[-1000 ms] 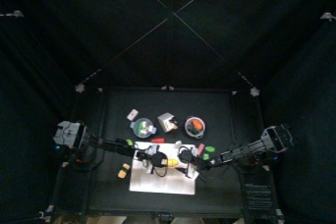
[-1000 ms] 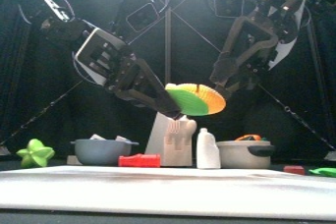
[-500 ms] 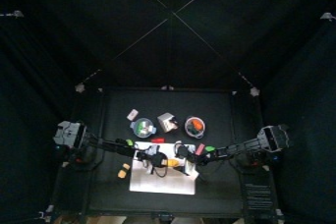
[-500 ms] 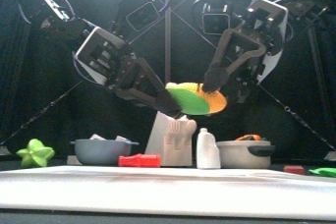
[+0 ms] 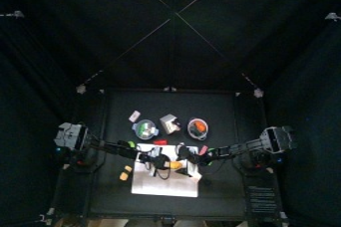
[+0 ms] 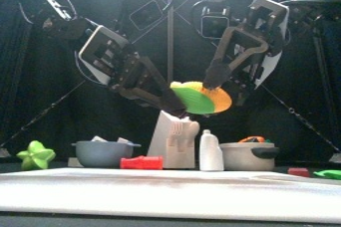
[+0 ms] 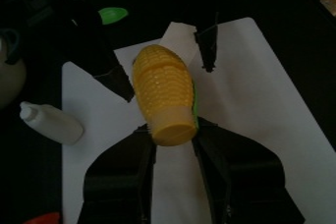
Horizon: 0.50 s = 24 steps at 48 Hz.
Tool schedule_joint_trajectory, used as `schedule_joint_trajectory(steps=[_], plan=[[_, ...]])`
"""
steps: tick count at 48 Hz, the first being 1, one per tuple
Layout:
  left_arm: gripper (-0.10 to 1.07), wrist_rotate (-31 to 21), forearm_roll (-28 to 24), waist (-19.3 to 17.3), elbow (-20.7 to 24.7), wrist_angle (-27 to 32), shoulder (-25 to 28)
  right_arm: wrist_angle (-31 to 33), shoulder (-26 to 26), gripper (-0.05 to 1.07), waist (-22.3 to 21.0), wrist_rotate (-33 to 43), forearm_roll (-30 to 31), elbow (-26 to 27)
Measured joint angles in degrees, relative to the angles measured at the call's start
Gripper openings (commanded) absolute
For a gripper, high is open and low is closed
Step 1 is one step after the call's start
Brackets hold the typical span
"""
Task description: Place corn husk down and regrab corn
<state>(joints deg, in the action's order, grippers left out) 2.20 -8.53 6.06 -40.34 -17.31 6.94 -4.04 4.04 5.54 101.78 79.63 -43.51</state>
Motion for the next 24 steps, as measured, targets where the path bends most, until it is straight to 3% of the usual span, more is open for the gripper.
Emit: schedule_joint_trajectory(steps=[24], plan=[[0.51, 0.00, -0.18, 0.26, 0.26, 0.00, 0.00, -7.03, -0.88, 0.82, -2.46, 0.09, 0.53, 0.18]])
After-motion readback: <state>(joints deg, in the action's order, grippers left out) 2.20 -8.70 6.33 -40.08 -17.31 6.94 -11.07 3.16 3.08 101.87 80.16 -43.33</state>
